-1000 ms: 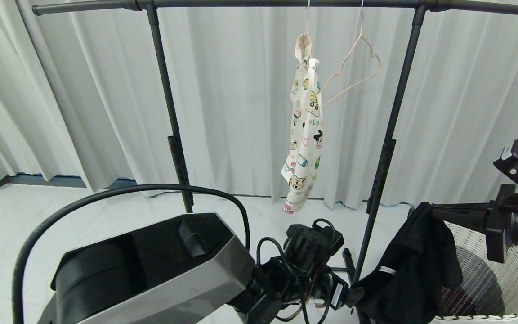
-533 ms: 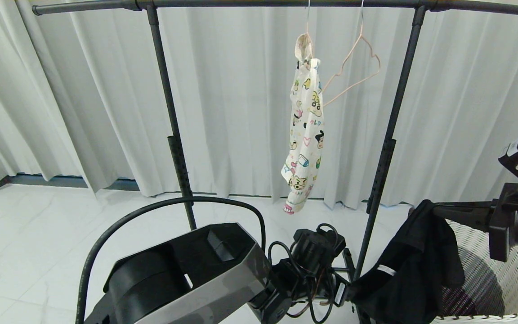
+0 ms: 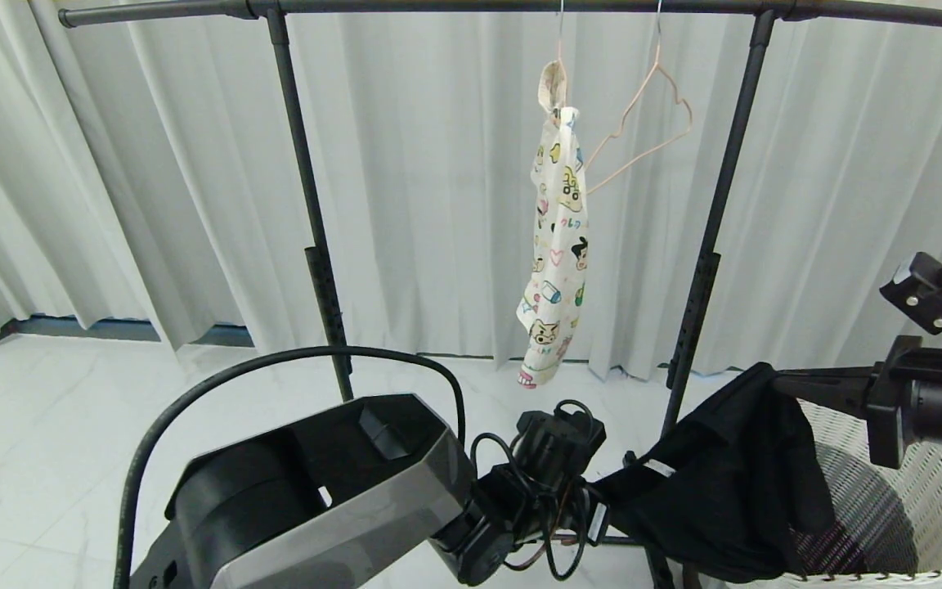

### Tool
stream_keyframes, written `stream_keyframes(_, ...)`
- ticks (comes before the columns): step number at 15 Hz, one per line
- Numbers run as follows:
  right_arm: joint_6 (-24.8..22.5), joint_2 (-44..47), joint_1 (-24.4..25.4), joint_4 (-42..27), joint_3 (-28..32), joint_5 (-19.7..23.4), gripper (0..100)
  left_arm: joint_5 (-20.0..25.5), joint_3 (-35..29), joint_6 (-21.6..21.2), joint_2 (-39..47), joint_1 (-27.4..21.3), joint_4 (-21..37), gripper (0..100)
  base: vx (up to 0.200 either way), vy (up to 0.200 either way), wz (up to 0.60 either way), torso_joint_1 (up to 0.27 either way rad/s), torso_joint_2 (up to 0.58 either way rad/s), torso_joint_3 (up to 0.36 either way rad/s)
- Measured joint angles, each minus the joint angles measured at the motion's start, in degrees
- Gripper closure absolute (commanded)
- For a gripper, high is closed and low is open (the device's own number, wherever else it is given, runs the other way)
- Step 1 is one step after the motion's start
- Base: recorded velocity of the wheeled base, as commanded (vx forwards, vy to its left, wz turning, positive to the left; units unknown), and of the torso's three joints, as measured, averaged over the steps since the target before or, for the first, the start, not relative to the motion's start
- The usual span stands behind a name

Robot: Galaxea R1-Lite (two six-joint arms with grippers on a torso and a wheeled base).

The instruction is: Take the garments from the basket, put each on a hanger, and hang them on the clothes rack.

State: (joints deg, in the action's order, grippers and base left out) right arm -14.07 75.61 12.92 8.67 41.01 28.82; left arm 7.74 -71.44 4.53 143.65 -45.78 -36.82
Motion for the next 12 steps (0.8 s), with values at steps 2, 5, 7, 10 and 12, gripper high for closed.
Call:
stream_keyframes(2,0.69,2.76,0.69,2.04,0.11,-0.02,100,-4.63,3.69,0.68,-3.66,0.60,-1.61,100,0.000,0.000,0.00,0.000,0.00,0.000)
stream_keyframes(5,2.85,6.39,4.60,6.27,0.26,-0.38,100,-9.26,10.03,4.52,-11.41,0.99,-4.84,100,0.000,0.000,0.00,0.000,0.00,0.000)
stream_keyframes(7,3.78,8.09,8.22,7.91,0.37,-0.82,100,-10.01,16.20,5.69,-18.96,1.43,-5.55,100,0.000,0.000,0.00,0.000,0.00,0.000)
stream_keyframes(10,5.69,9.16,13.03,8.17,1.38,-2.88,100,-10.36,26.45,4.30,-30.21,2.51,-5.77,100,0.000,0.000,0.00,0.000,0.00,0.000)
stream_keyframes(12,6.83,9.45,16.59,8.30,2.07,-4.92,100,-10.42,32.46,1.48,-37.34,3.96,-5.77,100,0.000,0.000,0.00,0.000,0.00,0.000)
